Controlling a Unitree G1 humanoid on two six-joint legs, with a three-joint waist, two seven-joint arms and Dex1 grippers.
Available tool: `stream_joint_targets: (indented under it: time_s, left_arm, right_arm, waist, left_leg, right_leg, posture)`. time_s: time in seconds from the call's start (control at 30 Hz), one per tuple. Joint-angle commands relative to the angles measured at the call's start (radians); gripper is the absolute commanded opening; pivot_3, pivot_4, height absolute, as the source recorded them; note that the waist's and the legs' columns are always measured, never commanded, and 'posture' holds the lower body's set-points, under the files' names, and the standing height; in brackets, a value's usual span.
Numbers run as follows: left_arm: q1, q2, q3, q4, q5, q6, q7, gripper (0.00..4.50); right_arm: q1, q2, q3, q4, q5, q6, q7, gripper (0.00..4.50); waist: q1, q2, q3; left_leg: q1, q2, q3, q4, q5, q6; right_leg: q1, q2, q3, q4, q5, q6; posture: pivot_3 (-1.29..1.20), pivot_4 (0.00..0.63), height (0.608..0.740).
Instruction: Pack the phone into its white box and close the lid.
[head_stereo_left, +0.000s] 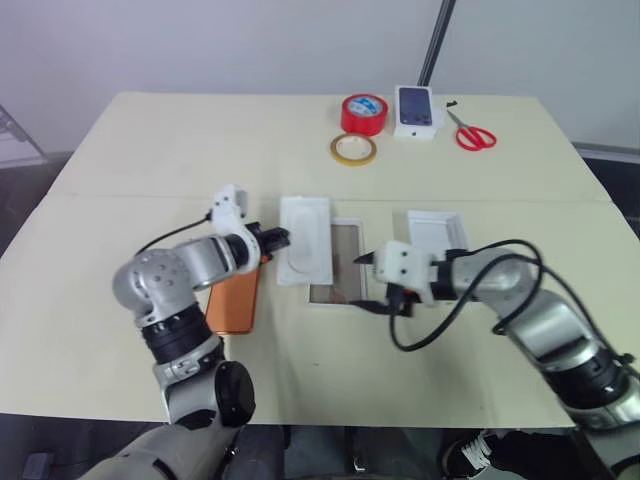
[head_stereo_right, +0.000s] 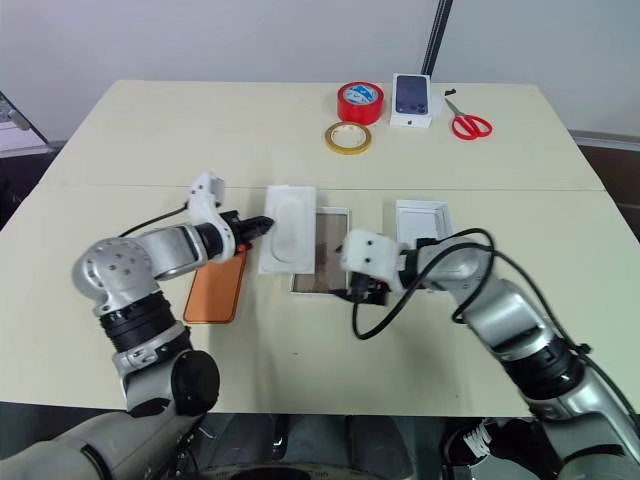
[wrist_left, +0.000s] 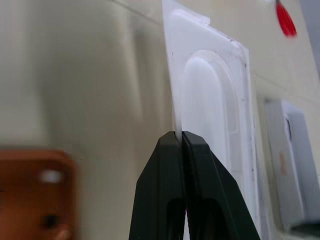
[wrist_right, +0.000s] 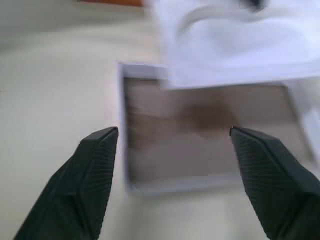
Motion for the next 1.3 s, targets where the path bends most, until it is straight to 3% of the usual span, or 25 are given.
stream_joint_targets:
  time_s: [0.03,0.27,0.37,0.5,0.53,0.63,0.8,0.87,0.93,1.0,1.07,1.2,1.3]
  left_arm:
    - [-0.006,-0.037,-0.032,-0.037,0.009,0.009,0.015,0.00]
    - [0.014,-0.092,-0.107,-0.040,0.028,0.009,0.032,0.00]
    - [0.022,-0.091,-0.111,-0.046,0.016,0.009,0.034,0.97]
    - [0.018,-0.087,-0.095,-0.062,-0.012,0.009,0.028,2.91]
    - [0.012,-0.085,-0.080,-0.068,-0.027,0.009,0.023,2.91]
    - [-0.010,-0.060,-0.038,-0.092,-0.061,0.009,0.005,2.98]
    - [-0.025,0.027,-0.009,-0.109,-0.083,0.009,-0.023,2.98]
    - [-0.034,0.059,0.013,-0.119,-0.089,0.009,-0.048,2.98]
    - [0.000,0.155,-0.038,-0.138,-0.085,-0.043,-0.103,2.98]
    - [0.102,0.338,-0.187,-0.173,-0.038,-0.188,-0.214,2.98]
    - [0.188,0.461,-0.271,-0.186,-0.015,-0.313,-0.316,2.98]
    - [0.375,0.645,-0.368,-0.201,0.048,-0.592,-0.523,2.98]
    - [0.464,0.712,-0.381,-0.206,0.064,-0.722,-0.615,2.98]
  right_arm:
    - [0.032,-0.041,-0.084,-0.031,0.021,-0.003,0.004,3.43]
    - [0.083,-0.075,-0.147,-0.029,0.011,-0.017,-0.017,3.43]
    - [0.086,-0.070,-0.154,-0.021,0.002,-0.026,-0.030,3.48]
    - [0.065,-0.051,-0.157,-0.001,-0.001,-0.030,-0.052,3.48]
    - [0.053,-0.040,-0.156,0.005,0.002,-0.028,-0.059,3.48]
    - [0.019,-0.003,-0.152,0.021,0.017,0.008,-0.081,2.61]
    - [-0.025,0.042,-0.108,0.062,-0.025,0.021,-0.125,0.07]
    - [-0.049,0.067,-0.091,0.083,-0.035,0.018,-0.139,0.07]
    - [-0.082,0.101,-0.059,0.104,-0.055,0.020,-0.157,0.07]
    - [-0.135,0.160,-0.007,0.150,-0.092,0.029,-0.191,0.07]
    - [-0.181,0.217,0.027,0.204,-0.128,0.033,-0.235,0.07]
    - [-0.256,0.349,0.083,0.320,-0.180,0.066,-0.311,0.07]
    - [-0.301,0.401,0.128,0.402,-0.222,0.070,-0.326,0.07]
  waist:
    - [-0.003,0.000,0.000]
    - [-0.006,0.000,0.000]
    - [-0.003,0.000,0.000]
    - [-0.003,0.000,0.000]
    - [-0.003,0.000,0.000]
    - [-0.007,0.000,0.000]
    - [-0.004,0.000,0.000]
    - [-0.004,0.000,0.000]
    - [-0.005,0.000,0.000]
    - [-0.018,0.000,0.000]
    - [-0.033,0.000,0.000]
    - [-0.035,0.001,0.000]
    - [-0.026,0.001,0.000]
  left_leg:
    - [0.000,0.000,0.000,0.000,0.000,0.000]
    - [0.001,0.001,0.001,-0.001,0.000,0.000]
    - [0.001,0.001,0.001,-0.001,0.000,0.000]
    - [0.001,0.001,0.001,0.000,0.000,0.000]
    - [0.001,0.001,0.001,0.000,0.000,0.000]
    - [0.001,0.001,0.001,0.000,0.000,0.000]
    - [0.001,0.001,0.001,-0.001,0.000,0.000]
    - [0.001,0.001,0.001,-0.001,0.000,0.000]
    - [0.001,0.001,0.001,-0.001,0.000,-0.001]
    - [0.001,0.002,0.001,-0.002,0.001,-0.001]
    - [0.002,0.003,0.002,-0.004,0.001,-0.002]
    - [0.001,0.003,0.002,-0.005,0.002,-0.003]
    - [0.000,0.002,0.002,-0.005,0.002,-0.003]
  right_leg:
    - [0.000,0.000,0.000,0.000,0.000,0.000]
    - [0.000,0.002,0.000,0.000,0.000,0.000]
    - [0.000,0.002,0.000,0.000,0.000,0.000]
    - [0.000,0.002,0.000,0.000,0.000,0.000]
    - [0.000,0.002,0.000,0.000,0.000,0.000]
    - [0.000,0.002,0.000,0.000,0.000,0.000]
    - [-0.001,0.002,0.000,0.000,0.000,0.000]
    - [-0.001,0.002,0.000,0.000,0.000,0.000]
    - [-0.001,0.002,0.000,0.001,0.000,0.000]
    - [-0.002,0.002,0.001,0.001,0.000,0.000]
    - [-0.003,0.003,0.002,0.002,0.000,0.000]
    - [-0.005,0.002,0.002,0.002,0.000,-0.001]
    - [-0.006,0.001,0.002,0.002,0.000,-0.001]
  posture:
    - [0.00,0.150,0.740]
    - [0.00,0.150,0.740]
    - [0.00,0.150,0.740]
    - [0.00,0.150,0.740]
    - [0.00,0.150,0.740]
    - [0.00,0.150,0.740]
    - [0.00,0.150,0.740]
    - [0.00,0.150,0.740]
    - [0.00,0.150,0.740]
    - [0.00,0.150,0.740]
    - [0.00,0.150,0.740]
    - [0.00,0.150,0.740]
    - [0.00,0.150,0.740]
